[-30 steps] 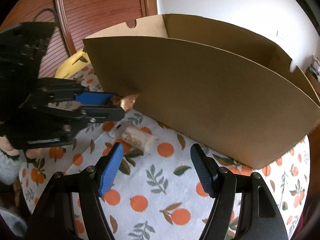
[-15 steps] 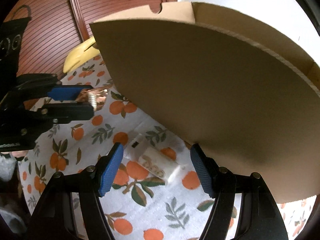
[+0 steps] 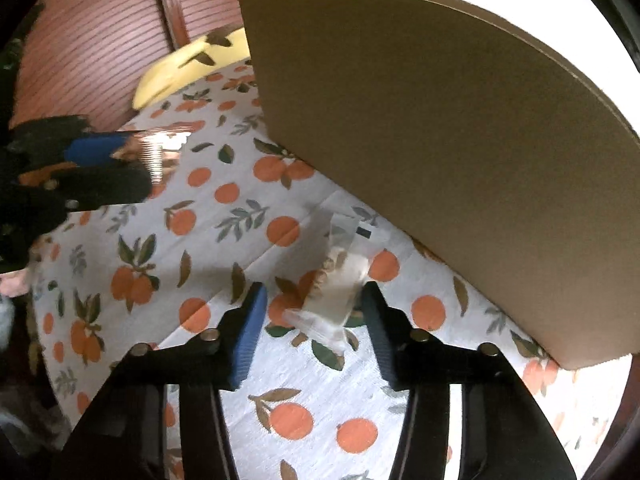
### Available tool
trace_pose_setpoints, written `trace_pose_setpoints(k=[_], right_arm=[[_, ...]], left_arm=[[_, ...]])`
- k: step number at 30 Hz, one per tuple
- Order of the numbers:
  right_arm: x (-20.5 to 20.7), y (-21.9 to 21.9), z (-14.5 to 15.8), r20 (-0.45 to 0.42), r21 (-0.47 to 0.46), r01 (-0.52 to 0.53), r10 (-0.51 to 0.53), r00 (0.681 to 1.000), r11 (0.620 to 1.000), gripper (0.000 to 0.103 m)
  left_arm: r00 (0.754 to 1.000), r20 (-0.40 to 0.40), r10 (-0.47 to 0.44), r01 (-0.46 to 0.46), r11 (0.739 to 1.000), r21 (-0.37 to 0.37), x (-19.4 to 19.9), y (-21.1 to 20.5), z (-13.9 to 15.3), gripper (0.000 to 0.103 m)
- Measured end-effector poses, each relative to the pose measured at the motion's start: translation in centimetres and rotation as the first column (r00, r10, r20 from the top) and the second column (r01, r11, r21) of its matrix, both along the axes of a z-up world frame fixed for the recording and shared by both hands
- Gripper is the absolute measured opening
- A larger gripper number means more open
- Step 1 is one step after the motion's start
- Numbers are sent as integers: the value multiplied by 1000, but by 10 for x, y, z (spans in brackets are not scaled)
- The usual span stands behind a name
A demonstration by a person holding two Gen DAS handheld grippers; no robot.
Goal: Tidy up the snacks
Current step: 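Grasp the copper foil wrapper with the left tool while the right tool grasps the clear-wrapped white bar, then carry the foil wrapper and white bar over the cardboard box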
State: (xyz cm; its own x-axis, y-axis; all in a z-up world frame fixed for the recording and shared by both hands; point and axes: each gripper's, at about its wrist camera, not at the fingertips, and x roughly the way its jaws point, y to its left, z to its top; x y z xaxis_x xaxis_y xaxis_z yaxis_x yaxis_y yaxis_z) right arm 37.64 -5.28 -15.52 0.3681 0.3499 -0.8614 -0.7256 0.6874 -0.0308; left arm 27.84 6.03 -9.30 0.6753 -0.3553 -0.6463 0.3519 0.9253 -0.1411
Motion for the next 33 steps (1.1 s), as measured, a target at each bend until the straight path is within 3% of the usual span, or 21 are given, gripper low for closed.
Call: trace_pose_setpoints(k=[2,6,11,20,23,33], right_arm=[[2,2,-1,10,3,41,-41,999,999,45],[10,5,-1,35,16,130,-131,991,991,20],[-6,-8,10,40,50,171,-173,984,984,20],[-76,-54,82,120,153,231,-250,961,961,20],[-98,-70,104,149,176,246,-273,950,953,20],[-149,-115,141,212,250,304,-358,909,919,20]], left_arm=[[1000,0,9,-9,1000,0,-5,1,0,24],[1000,4,23,-23,1000,-5,-16,3,6,24],[999,24,24,-24,1000,-5,-34,0,24,24],[997,78,-6,7,1000,-14,-62,-16,65,24],[994,108,-33,32,999,13,-70,-27,81,24],[989,123,-79,76,997,26,-93,-48,99,24]])
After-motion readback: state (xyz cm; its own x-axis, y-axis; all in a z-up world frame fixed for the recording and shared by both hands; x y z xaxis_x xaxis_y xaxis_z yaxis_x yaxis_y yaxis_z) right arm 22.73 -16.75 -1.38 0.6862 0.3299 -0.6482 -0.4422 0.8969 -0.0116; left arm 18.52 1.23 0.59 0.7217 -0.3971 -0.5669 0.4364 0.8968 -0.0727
